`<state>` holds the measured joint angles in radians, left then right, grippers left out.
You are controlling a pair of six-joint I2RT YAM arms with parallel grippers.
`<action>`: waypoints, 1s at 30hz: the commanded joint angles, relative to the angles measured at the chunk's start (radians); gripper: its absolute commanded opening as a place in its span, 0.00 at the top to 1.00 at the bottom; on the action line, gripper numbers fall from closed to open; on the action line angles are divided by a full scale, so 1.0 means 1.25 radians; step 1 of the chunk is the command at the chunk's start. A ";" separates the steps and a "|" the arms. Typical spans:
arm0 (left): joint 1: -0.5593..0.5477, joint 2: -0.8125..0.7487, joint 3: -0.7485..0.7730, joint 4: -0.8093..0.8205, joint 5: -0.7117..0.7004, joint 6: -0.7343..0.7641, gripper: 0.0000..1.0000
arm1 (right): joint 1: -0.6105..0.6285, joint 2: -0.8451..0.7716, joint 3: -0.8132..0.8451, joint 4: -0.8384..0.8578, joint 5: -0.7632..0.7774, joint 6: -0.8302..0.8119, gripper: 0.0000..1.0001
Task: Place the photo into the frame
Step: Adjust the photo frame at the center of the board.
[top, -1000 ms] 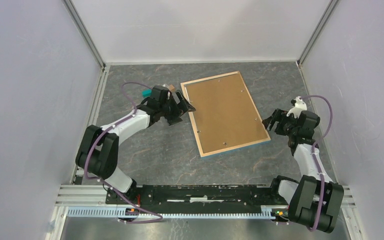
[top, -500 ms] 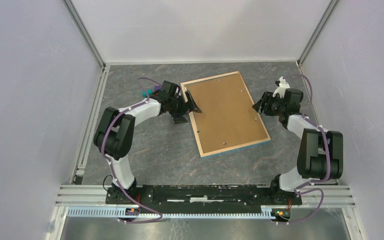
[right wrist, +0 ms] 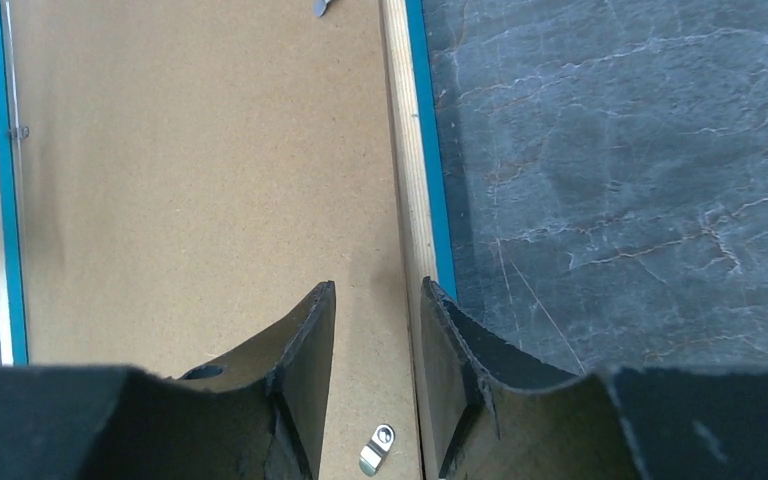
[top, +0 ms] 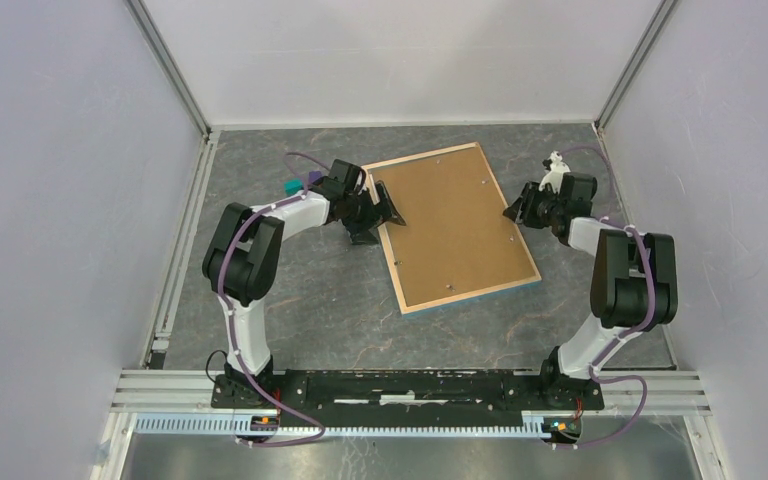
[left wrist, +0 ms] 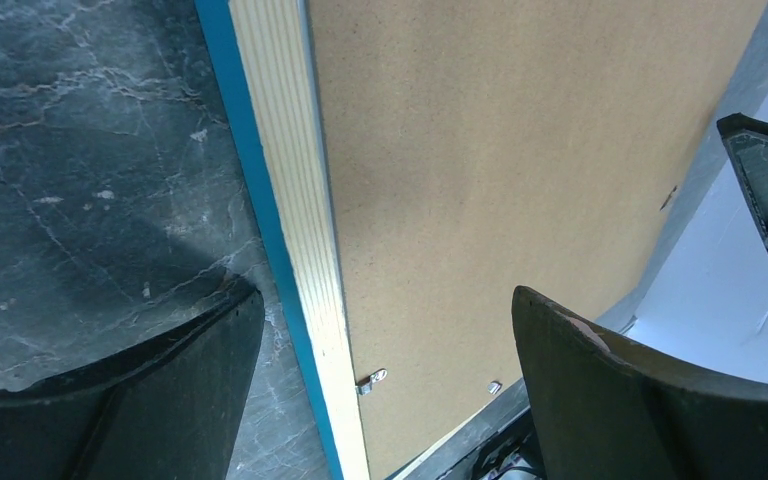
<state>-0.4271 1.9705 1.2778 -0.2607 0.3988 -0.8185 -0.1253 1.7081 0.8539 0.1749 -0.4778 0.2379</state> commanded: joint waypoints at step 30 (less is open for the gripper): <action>0.021 0.030 0.061 -0.037 0.028 0.080 0.00 | 0.035 -0.012 0.058 -0.102 0.156 -0.025 0.20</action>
<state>-0.4049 2.0026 1.3277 -0.3084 0.4194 -0.7681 -0.0650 1.6875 0.8787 0.1574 -0.4313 0.2417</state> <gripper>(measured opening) 0.996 0.793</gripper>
